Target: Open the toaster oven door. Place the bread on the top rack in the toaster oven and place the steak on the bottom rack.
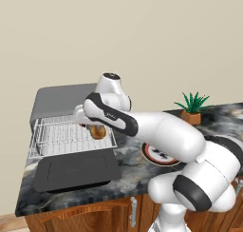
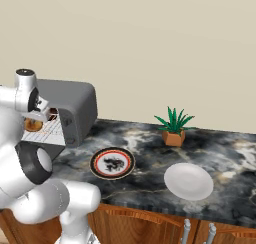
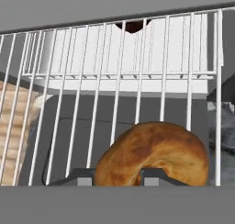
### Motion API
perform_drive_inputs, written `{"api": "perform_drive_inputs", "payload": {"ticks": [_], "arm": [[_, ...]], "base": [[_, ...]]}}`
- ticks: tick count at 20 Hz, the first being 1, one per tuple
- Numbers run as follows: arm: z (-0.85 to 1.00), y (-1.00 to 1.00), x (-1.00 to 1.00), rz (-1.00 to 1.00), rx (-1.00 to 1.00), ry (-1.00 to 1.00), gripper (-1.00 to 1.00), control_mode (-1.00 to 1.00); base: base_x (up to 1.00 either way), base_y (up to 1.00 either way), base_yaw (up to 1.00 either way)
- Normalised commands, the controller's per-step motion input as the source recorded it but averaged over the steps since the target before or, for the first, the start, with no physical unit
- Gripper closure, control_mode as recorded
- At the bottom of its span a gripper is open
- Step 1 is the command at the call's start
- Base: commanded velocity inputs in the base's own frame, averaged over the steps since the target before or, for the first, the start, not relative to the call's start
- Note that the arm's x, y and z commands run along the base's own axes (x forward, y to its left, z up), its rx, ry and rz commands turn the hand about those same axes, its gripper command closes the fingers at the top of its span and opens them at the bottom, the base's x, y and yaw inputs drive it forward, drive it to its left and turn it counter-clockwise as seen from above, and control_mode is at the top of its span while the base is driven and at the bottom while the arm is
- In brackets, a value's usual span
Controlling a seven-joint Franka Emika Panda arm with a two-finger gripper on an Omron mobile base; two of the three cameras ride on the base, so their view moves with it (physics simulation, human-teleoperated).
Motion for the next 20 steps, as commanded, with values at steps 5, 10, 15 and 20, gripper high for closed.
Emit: {"api": "perform_drive_inputs", "payload": {"ticks": [5, 10, 15, 20], "arm": [[-0.19, 0.34, 0.12, 0.04, -0.01, -0.05, 1.0, -1.0], [-0.21, 0.22, 0.14, 0.03, -0.02, 0.0, 1.0, -1.0], [-0.06, 0.15, 0.1, 0.04, 0.0, 0.0, 1.0, -1.0], [-0.16, 0.17, -0.15, 0.02, 0.0, 0.0, 1.0, -1.0]], "base": [[0.0, 0.0, 0.0], [0.0, 0.0, 0.0], [0.0, 0.0, 0.0], [0.0, 0.0, 0.0]]}}
